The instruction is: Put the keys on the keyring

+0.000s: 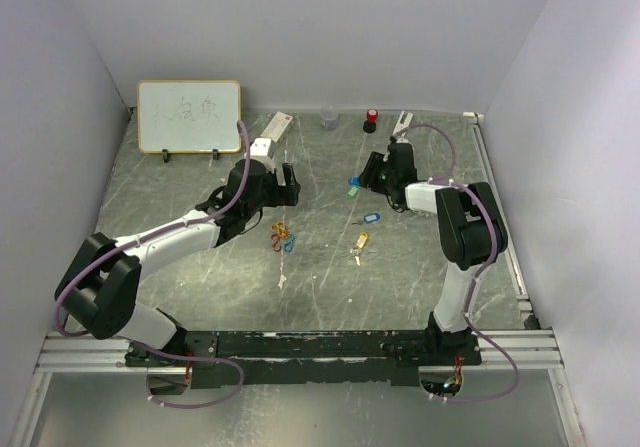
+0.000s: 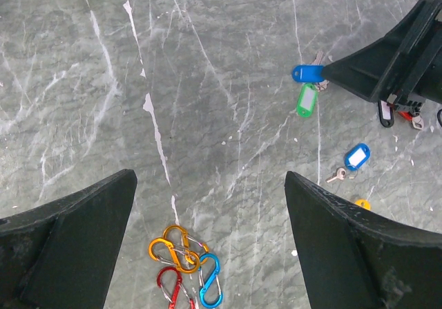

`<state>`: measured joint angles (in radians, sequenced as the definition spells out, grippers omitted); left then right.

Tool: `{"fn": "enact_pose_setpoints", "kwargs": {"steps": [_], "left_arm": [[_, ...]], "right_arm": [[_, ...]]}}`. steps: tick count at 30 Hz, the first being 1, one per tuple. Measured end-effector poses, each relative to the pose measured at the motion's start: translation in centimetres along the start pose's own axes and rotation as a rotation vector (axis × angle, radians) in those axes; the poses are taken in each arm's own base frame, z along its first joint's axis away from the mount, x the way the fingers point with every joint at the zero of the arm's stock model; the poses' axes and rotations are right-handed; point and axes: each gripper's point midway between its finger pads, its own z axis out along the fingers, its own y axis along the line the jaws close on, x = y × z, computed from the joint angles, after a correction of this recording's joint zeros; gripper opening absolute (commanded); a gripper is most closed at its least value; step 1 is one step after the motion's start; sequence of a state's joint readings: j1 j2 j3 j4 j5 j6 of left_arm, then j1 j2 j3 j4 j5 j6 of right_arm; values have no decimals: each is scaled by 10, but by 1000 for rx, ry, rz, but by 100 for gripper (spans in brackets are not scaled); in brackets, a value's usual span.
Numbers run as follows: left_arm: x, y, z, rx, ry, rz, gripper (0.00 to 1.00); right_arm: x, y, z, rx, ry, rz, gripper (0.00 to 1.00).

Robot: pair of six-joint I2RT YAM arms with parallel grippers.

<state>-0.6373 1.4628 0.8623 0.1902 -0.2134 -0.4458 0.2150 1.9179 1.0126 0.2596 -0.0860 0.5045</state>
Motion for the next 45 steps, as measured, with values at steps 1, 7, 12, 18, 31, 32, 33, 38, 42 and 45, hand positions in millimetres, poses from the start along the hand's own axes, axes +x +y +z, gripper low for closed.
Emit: {"fn": "enact_pose_setpoints", "kwargs": {"steps": [1,7,12,18,31,32,33,38,42,45], "left_arm": [[0,0,0,0,0,0,100],[3,1,1,-3,8,2,100],[3,2,0,-5,9,2,100],[3,2,1,-7,9,2,100],[2,5,-2,-10,5,-1,100],[1,5,-2,-10,4,-2,100],[1,5,-2,-9,3,-2,100],[2,5,-2,-10,6,-2,100],[2,5,-2,-10,7,-2,100],[2,5,-2,-10,6,-2,100]], "right_arm": [[-3,2,2,-5,-3,-4,54],[-5,5,7,-19,-1,-10,55],[-6,8,11,-38,2,-11,55],[-5,14,12,-73,7,-10,56],[9,60,25,-198,30,-34,56],[11,67,27,-211,35,-40,56],[14,75,28,-226,41,-48,56],[36,113,28,-306,85,-81,56],[48,127,24,-335,104,-96,56],[47,124,14,-324,102,-96,56]]}}
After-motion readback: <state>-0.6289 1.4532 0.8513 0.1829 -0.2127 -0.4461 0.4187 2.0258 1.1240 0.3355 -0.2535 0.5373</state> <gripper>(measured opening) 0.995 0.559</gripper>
